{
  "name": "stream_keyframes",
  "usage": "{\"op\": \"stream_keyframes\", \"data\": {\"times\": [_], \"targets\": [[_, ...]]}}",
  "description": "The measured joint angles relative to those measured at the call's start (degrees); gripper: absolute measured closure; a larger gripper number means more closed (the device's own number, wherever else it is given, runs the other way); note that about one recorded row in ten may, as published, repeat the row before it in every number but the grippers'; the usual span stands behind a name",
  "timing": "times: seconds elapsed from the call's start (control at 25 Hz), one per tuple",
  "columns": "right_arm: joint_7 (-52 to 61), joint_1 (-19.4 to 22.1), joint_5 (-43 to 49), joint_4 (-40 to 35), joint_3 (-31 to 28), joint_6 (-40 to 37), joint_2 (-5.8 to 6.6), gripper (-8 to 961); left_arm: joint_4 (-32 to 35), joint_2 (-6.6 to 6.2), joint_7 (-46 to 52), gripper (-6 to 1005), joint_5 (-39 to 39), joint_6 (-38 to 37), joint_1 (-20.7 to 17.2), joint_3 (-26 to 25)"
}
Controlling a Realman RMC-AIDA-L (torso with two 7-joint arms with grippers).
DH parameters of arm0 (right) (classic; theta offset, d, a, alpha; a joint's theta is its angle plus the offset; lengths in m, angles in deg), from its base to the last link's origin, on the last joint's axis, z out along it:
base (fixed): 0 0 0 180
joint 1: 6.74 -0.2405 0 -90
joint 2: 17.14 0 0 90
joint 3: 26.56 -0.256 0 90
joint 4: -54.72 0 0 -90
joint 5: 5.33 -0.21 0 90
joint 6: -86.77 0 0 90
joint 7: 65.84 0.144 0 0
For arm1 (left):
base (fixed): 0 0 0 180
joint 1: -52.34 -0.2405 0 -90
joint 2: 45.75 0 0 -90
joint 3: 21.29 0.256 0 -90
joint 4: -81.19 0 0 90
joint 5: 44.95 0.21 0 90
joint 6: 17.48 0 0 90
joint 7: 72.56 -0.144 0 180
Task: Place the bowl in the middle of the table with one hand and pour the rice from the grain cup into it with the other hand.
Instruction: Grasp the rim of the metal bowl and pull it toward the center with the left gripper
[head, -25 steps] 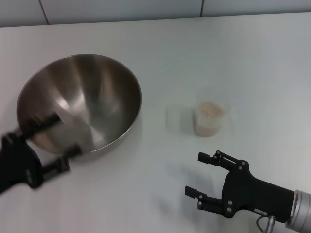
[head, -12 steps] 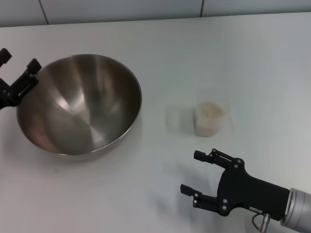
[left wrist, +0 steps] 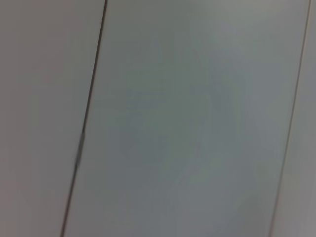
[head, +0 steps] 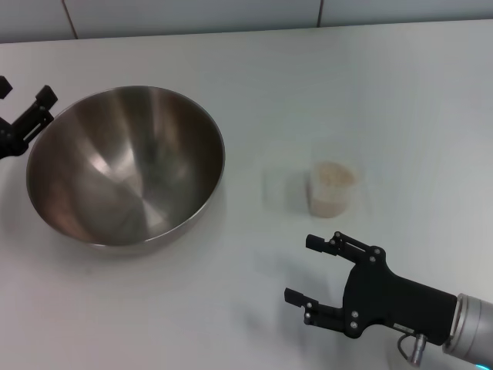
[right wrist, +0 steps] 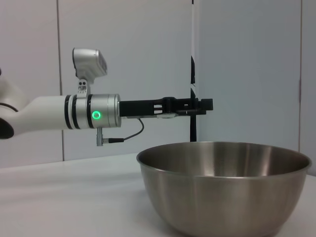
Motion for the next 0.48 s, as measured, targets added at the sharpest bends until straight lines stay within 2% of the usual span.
{"op": "stream_keyframes", "data": {"times": [0.08, 0.2, 0.32, 0.36, 0.4, 0.48], "targets": [[0.0, -0.12, 0.0, 0.0, -0.01, 0.03, 0.02, 165, 1.38, -0.02, 2.49, 185, 0.26, 0.09, 0.34, 0.96], [0.0, -0.21, 0.0, 0.0, -0.01, 0.07, 0.08, 165, 9.36, -0.02, 16.34, 186, 0.49, 2.37, 1.38, 10.65], [0.0, -0.27, -0.01, 0.0, -0.01, 0.07, 0.09, 165, 9.36, -0.02, 16.34, 187, 0.49, 2.37, 1.38, 10.65], [0.0, -0.28, -0.02, 0.0, -0.01, 0.08, 0.09, 165, 16.56, 0.04, 28.67, 187, 0.55, 5.27, 1.23, 21.67], [0.0, -0.3, -0.03, 0.0, -0.01, 0.08, 0.09, 165, 19.94, 0.05, 34.35, 187, 0.58, 6.8, 0.63, 27.87], [0.0, -0.33, -0.03, 0.0, 0.0, 0.08, 0.09, 165, 24.84, 0.0, 41.5, 188, 0.64, 8.76, -0.43, 36.31]]}}
